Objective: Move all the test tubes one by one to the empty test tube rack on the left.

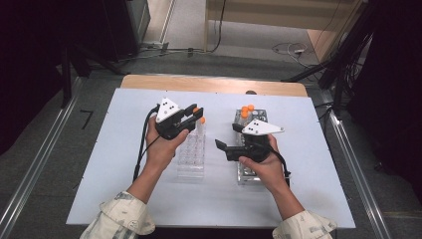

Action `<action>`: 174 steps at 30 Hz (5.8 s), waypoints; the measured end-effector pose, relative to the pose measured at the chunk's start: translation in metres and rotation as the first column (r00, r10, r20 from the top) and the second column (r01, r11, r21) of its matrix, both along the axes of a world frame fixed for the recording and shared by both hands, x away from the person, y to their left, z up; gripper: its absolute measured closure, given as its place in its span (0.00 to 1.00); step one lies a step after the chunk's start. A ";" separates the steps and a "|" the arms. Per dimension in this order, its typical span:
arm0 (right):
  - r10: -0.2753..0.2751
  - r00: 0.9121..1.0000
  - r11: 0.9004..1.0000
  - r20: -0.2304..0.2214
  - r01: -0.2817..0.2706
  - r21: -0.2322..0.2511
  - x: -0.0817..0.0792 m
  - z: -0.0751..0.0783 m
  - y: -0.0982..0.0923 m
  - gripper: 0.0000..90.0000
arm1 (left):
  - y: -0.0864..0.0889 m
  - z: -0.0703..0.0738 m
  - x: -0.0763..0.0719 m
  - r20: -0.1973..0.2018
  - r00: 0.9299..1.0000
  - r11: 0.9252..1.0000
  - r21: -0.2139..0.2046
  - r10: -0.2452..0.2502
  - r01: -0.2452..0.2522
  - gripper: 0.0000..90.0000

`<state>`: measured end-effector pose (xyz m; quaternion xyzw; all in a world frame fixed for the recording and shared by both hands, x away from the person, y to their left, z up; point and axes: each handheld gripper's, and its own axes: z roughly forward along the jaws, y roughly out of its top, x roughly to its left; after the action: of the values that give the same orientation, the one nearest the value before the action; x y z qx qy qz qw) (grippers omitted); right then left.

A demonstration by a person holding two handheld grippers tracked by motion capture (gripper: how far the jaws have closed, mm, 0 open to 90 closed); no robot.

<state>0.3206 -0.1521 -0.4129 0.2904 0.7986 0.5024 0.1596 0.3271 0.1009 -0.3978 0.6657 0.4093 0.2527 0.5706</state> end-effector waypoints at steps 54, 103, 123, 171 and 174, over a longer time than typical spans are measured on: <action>-0.005 1.000 1.000 -0.001 0.005 0.003 0.000 0.000 -0.005 0.19 | -0.016 -0.014 -0.005 -0.143 0.987 0.994 0.076 -0.074 0.085 0.42; -0.290 0.957 0.948 -0.013 0.285 -0.141 0.057 -0.007 -0.036 0.51 | -0.007 0.000 -0.017 -0.164 0.978 0.990 0.027 -0.130 0.136 0.17; -0.276 0.959 0.937 -0.067 0.253 -0.241 0.073 -0.020 -0.024 0.75 | -0.014 -0.007 -0.014 -0.180 0.974 0.988 0.049 -0.135 0.146 0.17; -0.131 0.991 0.981 -0.020 0.127 -0.149 0.024 0.038 -0.008 0.80 | -0.021 0.008 -0.019 -0.117 0.976 0.980 0.058 -0.184 0.191 0.20; -0.114 0.993 0.982 -0.029 0.108 -0.158 0.021 0.034 -0.003 0.80 | -0.021 0.008 -0.020 -0.112 0.976 0.979 0.057 -0.188 0.195 0.21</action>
<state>0.3419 -0.1547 -0.3791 0.3305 0.8209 0.4232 0.1944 0.3073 0.0795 -0.3896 0.7334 0.3641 0.1746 0.5468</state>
